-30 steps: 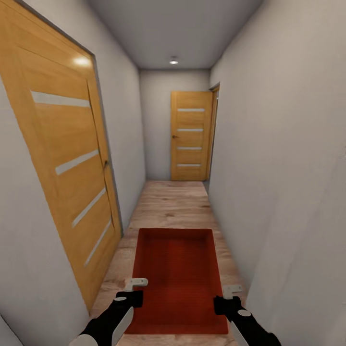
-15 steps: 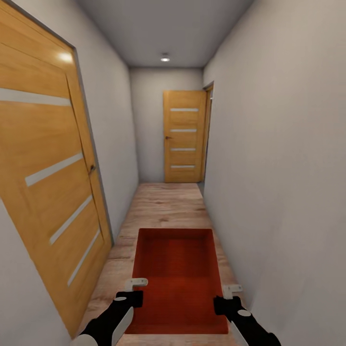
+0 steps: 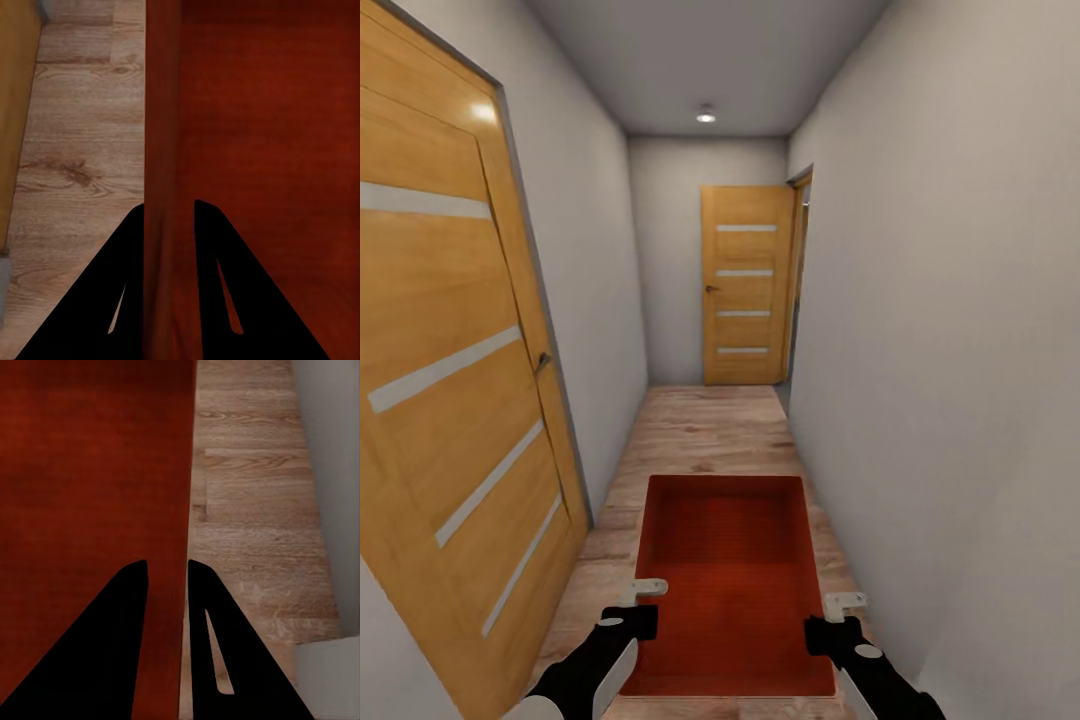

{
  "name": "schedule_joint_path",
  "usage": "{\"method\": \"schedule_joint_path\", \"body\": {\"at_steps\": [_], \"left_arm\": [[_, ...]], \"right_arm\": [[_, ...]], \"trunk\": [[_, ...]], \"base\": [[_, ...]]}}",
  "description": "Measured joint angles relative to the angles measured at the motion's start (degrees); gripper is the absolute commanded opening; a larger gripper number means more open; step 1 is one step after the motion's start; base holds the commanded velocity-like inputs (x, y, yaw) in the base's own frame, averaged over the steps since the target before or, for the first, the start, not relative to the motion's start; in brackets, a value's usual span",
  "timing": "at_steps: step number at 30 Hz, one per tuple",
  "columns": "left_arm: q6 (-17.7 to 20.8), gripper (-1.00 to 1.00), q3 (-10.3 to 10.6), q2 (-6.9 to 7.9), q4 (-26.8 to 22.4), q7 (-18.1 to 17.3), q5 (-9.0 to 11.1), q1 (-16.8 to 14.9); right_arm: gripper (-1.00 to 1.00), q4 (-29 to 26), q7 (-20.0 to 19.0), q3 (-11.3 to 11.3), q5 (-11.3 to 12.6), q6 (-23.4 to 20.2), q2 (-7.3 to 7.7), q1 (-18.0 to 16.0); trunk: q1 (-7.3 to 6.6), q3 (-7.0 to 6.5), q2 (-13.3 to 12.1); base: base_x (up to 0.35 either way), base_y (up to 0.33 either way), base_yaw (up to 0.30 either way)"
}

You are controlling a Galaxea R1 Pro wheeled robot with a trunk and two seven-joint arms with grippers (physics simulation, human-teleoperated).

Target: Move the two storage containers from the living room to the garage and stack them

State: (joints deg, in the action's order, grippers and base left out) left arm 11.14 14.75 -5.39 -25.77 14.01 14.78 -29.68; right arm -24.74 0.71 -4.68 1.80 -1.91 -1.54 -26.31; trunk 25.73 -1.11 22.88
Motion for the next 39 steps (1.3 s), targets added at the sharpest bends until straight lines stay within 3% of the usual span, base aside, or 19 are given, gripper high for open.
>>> {"method": "schedule_joint_path", "body": {"at_steps": [39], "left_arm": [[-0.03,-1.0,0.26,-0.05,0.0,0.21,0.2,0.0]], "right_arm": [[-1.0,0.04,-0.04,-0.09,0.14,0.05,0.1,0.0]], "trunk": [[0.0,0.0,0.0]], "base": [[0.329,0.007,0.0]]}}
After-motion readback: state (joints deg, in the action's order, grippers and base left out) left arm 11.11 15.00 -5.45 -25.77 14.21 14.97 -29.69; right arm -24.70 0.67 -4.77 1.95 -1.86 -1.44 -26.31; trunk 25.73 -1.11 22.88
